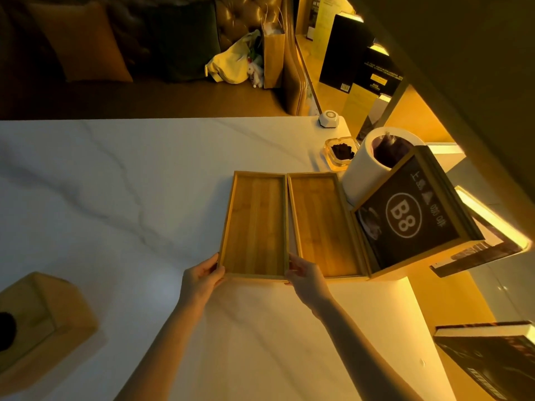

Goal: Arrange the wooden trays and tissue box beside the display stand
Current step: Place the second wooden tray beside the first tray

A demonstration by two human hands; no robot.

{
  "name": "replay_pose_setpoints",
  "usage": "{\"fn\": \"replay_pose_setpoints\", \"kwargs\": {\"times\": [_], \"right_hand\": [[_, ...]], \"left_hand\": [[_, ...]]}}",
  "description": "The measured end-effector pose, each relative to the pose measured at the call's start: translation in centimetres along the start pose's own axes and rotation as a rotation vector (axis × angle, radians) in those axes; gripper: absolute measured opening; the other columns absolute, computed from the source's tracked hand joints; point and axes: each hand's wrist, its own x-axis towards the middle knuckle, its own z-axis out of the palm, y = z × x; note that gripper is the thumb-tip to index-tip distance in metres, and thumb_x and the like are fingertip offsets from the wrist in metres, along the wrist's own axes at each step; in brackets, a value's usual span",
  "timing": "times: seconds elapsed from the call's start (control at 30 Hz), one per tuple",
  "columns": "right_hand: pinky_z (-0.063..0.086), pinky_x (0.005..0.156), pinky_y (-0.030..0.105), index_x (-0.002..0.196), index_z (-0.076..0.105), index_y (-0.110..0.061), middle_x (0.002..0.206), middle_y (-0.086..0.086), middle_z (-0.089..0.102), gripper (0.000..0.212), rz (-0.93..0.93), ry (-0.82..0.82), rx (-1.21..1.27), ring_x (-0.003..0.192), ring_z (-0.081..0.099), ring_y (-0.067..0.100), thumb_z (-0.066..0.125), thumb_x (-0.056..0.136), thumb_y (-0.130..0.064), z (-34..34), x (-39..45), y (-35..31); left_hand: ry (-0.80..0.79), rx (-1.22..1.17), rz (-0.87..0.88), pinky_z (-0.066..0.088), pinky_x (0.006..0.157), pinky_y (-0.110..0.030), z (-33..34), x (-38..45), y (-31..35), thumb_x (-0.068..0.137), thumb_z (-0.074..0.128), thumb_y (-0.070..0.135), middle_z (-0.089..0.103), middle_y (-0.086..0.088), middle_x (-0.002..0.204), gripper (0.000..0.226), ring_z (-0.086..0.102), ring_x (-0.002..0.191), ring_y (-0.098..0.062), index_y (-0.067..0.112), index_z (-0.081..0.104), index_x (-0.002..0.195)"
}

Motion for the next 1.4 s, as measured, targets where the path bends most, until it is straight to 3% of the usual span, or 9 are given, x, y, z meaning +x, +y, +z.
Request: {"fn": "replay_pose_setpoints", "kwargs": {"times": [0.17, 0.27, 0.5, 0.67, 0.8, 1.0, 1.27, 1.4], "right_hand": [[0.049, 0.085, 0.033, 0.125, 0.051, -0.008, 0.104, 0.005, 0.059, 0.034, -0.028, 0.020, -0.037, 0.099, 0.054, 0.023, 0.045, 0.092, -0.003, 0.4, 0.4, 0.6], [0.049, 0.085, 0.033, 0.126, 0.051, -0.007, 0.107, 0.009, 0.060, 0.034, -0.032, 0.032, -0.064, 0.101, 0.056, 0.025, 0.044, 0.093, -0.003, 0.6, 0.6, 0.7], [0.045, 0.079, 0.024, 0.127, 0.048, -0.007, 0.104, 0.004, 0.058, 0.034, -0.048, 0.086, -0.160, 0.096, 0.055, 0.020, 0.044, 0.093, -0.004, 1.2, 0.9, 1.1], [0.050, 0.082, 0.027, 0.126, 0.049, -0.008, 0.114, 0.010, 0.062, 0.033, -0.037, 0.190, -0.283, 0.101, 0.060, 0.024, 0.045, 0.093, -0.007, 1.5, 0.8, 1.1], [0.048, 0.067, 0.024, 0.125, 0.051, -0.010, 0.106, 0.011, 0.066, 0.032, -0.024, 0.272, -0.365, 0.090, 0.063, 0.023, 0.046, 0.093, -0.007, 1.9, 0.6, 1.2], [0.046, 0.063, 0.024, 0.120, 0.055, -0.009, 0.101, 0.010, 0.066, 0.029, 0.000, 0.303, -0.430, 0.077, 0.058, 0.017, 0.047, 0.093, -0.009, 2.6, 0.5, 1.7], [0.054, 0.070, 0.032, 0.123, 0.051, -0.011, 0.099, 0.011, 0.066, 0.030, -0.100, 0.267, -0.514, 0.083, 0.064, 0.024, 0.046, 0.093, -0.011, 3.2, 0.2, 2.6], [0.057, 0.072, 0.036, 0.114, 0.058, -0.005, 0.108, 0.014, 0.068, 0.036, -0.323, 0.324, -0.709, 0.095, 0.065, 0.031, 0.066, 0.079, -0.004, 3.1, -1.5, 2.9]], "left_hand": [[-0.002, 0.034, -0.009, 0.044, 0.098, -0.041, -0.1, 0.4, -0.8, 0.084, 0.053, 0.000, 0.055, -0.006, 0.116, 0.040, 0.054, 0.102, -0.021, 0.003, 0.046, 0.123], [0.001, 0.048, -0.003, 0.044, 0.098, -0.043, -0.1, 0.5, -1.0, 0.084, 0.053, 0.001, 0.057, -0.011, 0.119, 0.039, 0.055, 0.102, -0.022, 0.003, 0.047, 0.122], [-0.012, 0.141, 0.019, 0.043, 0.100, -0.050, -0.2, 0.9, -1.3, 0.085, 0.053, 0.004, 0.056, -0.018, 0.126, 0.039, 0.055, 0.111, -0.031, 0.005, 0.046, 0.123], [0.037, 0.335, 0.087, 0.039, 0.098, -0.035, 0.3, 1.0, -1.8, 0.084, 0.056, 0.008, 0.055, -0.021, 0.126, 0.040, 0.052, 0.115, -0.033, 0.003, 0.046, 0.123], [0.085, 0.415, 0.124, 0.040, 0.095, -0.034, 0.9, 0.9, -2.2, 0.084, 0.055, 0.009, 0.056, -0.023, 0.122, 0.039, 0.053, 0.112, -0.033, 0.003, 0.048, 0.122], [0.146, 0.466, 0.137, 0.041, 0.092, -0.034, 1.5, 0.7, -2.5, 0.085, 0.054, 0.006, 0.057, -0.024, 0.119, 0.037, 0.054, 0.108, -0.035, 0.001, 0.049, 0.121], [0.082, 0.528, 0.154, 0.038, 0.093, -0.031, 1.1, 0.3, -2.9, 0.089, 0.046, 0.010, 0.051, -0.022, 0.125, 0.038, 0.050, 0.112, -0.032, 0.003, 0.043, 0.127], [0.072, 0.741, 0.354, 0.040, 0.100, -0.042, 1.0, -1.7, -3.8, 0.088, 0.048, 0.012, 0.043, -0.022, 0.136, 0.046, 0.044, 0.124, -0.036, 0.004, 0.035, 0.131]]}}
